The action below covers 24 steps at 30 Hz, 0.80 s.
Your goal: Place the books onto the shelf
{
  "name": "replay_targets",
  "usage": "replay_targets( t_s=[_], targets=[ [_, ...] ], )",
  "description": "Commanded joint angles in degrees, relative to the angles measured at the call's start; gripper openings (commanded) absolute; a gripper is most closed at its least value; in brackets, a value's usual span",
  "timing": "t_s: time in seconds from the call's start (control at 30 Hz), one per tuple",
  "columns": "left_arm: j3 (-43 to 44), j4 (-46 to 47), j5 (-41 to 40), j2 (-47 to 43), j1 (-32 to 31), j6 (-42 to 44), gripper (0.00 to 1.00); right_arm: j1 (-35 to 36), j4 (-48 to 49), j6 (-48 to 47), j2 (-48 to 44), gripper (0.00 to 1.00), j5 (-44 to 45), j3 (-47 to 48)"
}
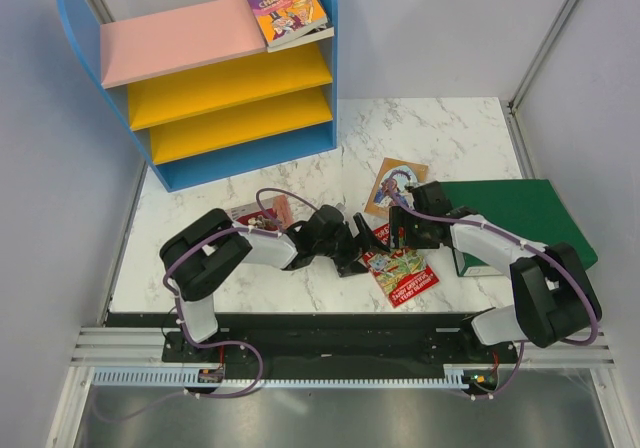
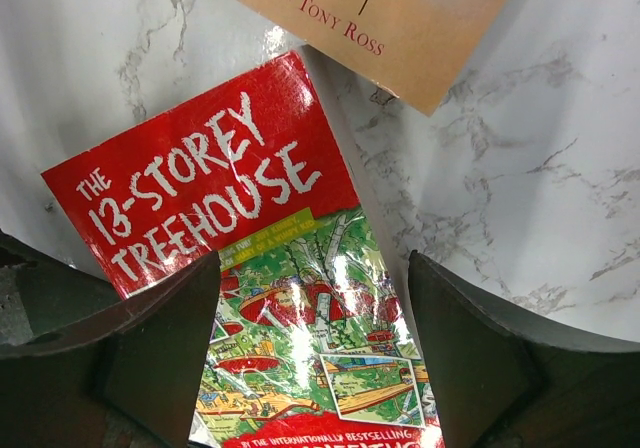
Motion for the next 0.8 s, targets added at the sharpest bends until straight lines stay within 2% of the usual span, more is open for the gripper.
replay_targets(
  t_s=[0.0, 0.17, 0.37, 0.77],
  targets=[
    [-1.0, -1.85, -2.75, 2.21, 1.1, -0.12, 1.0, 0.81, -2.25, -0.42, -0.57, 0.83, -3.5, 0.2],
    [-1.26, -1.93, -2.49, 2.04, 1.98, 0.06, 1.0, 0.81, -0.06, -0.16, -1.27, 0.82, -12.02, -0.24],
    [-2.14, -2.46, -2.31, 1.25, 3.83, 1.2, 1.0, 0.81, 0.13, 2.56, -4.0, 0.82, -17.83, -0.85],
    [-2.75, -3.16, -1.61, 2.04, 5.41, 2.34, 1.0, 0.72, -1.28, 4.23, -10.77, 0.82, -21.45, 0.03]
  ],
)
